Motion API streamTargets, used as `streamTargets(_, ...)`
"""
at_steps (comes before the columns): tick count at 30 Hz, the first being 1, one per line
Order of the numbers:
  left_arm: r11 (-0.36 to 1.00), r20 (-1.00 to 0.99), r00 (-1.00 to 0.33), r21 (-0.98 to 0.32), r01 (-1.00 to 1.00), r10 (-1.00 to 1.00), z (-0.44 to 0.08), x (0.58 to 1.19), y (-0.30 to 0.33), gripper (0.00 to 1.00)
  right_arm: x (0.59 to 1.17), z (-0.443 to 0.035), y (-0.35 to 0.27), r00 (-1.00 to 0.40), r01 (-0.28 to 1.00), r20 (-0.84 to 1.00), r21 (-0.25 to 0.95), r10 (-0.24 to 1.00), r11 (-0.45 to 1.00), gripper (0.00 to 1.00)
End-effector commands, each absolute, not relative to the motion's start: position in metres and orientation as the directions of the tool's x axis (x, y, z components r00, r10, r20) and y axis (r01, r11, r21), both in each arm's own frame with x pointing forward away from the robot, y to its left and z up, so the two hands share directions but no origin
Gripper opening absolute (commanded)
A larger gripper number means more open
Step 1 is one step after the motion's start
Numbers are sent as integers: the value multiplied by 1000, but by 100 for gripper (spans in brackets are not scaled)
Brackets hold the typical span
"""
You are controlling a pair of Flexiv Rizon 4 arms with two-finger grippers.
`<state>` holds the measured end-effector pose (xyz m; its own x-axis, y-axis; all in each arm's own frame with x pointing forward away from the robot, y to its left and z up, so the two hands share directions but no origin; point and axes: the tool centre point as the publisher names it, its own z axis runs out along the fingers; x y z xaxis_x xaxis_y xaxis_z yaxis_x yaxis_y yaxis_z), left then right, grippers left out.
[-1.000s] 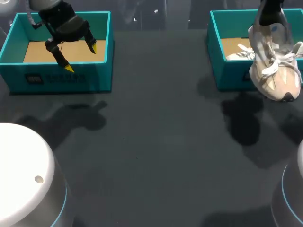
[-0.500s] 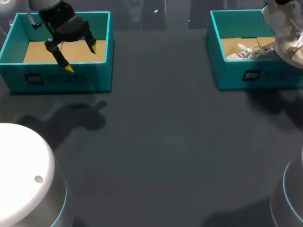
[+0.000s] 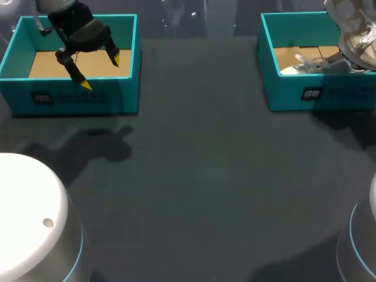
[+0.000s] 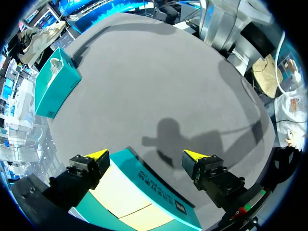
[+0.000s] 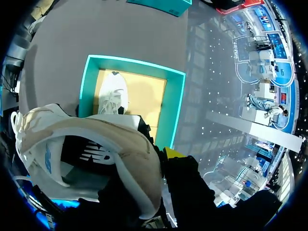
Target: Take the shoe out of the shoebox, open the shoe tongue, remove and reinsert the insole, then place the shoe into the shoebox
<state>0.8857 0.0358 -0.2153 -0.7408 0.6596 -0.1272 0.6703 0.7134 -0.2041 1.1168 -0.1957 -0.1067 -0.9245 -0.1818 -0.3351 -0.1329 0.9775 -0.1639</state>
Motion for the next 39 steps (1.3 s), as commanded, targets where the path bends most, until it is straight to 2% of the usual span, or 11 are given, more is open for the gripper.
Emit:
streamTargets(1,713,-126,-740,-203,671,661,-215,886,36,100,1125,-109,-202,-922,-110,-351,-171,-165,979,0)
streamTargets(15,713,-126,-740,-203,671,661,-215,886,36,100,1186,-131,-251,-934,-96,-325,-177,-150,980,0)
streamTargets(18,713,-126,-740,-203,671,661,-215,886,36,100,1185,-135,-259,-940,8,-337,-159,-47,987,0)
streamTargets(23,713,-126,-740,-203,671,661,-215,886,36,100,1168,-144,-275,-907,272,-362,-111,216,956,0)
streamTargets(25,713,-126,-740,-203,671,661,-215,886,36,100,1155,-147,-281,-854,404,-388,-71,347,912,0)
streamTargets(29,713,-126,-740,-203,671,661,-215,886,36,100,1136,-156,-291,-738,552,-428,61,521,832,0)
streamTargets(31,713,-126,-740,-203,671,661,-215,886,36,100,1132,-157,-292,-715,550,-430,142,552,823,0)
streamTargets(39,713,-126,-740,-203,671,661,-215,886,36,100,1132,-157,-292,-715,550,-430,142,552,823,0)
